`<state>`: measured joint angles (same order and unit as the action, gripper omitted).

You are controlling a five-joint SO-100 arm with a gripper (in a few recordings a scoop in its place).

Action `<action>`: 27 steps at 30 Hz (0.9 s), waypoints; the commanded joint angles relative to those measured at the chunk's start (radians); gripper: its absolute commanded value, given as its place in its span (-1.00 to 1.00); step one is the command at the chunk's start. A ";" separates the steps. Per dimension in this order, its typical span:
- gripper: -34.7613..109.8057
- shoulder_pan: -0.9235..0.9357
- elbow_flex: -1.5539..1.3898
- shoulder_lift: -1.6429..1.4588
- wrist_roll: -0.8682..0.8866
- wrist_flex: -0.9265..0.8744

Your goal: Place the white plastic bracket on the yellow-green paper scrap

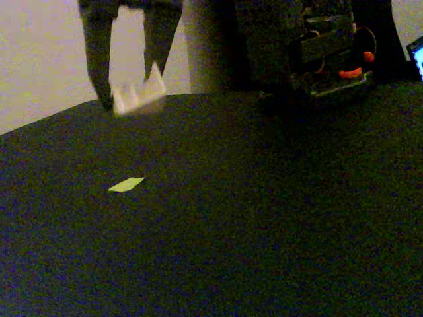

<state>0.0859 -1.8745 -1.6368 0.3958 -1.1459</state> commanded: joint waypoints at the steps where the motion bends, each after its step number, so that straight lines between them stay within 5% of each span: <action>1: -0.52 0.040 0.074 0.032 -0.003 0.018; 16: -0.48 0.091 0.175 0.225 -0.028 0.032; 20: -0.22 0.091 0.178 0.245 -0.029 0.035; 27: -0.06 0.097 0.173 0.244 -0.029 0.026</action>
<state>0.1626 -1.7441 -1.3560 0.3636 -1.0999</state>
